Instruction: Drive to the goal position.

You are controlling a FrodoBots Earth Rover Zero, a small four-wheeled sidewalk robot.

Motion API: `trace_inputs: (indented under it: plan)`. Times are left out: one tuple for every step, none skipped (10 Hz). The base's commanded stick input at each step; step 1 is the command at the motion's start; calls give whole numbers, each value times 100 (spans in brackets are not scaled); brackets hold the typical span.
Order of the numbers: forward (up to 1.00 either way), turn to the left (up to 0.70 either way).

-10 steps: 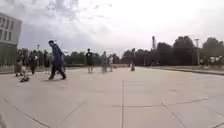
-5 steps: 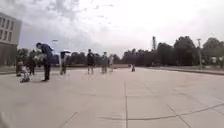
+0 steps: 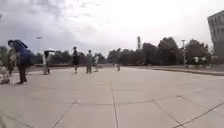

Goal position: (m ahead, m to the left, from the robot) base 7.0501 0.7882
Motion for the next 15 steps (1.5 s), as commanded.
trace_inputs:
  plan:
    - [70,0]
    - [70,0]
    - [70,0]
    - [70,0]
    - [70,0]
    - [70,0]
    - [70,0]
    - [70,8]
    - [70,26]
    - [70,35]
    - [70,35]
    - [70,25]
    - [70,0]
    - [70,0]
    - [70,0]
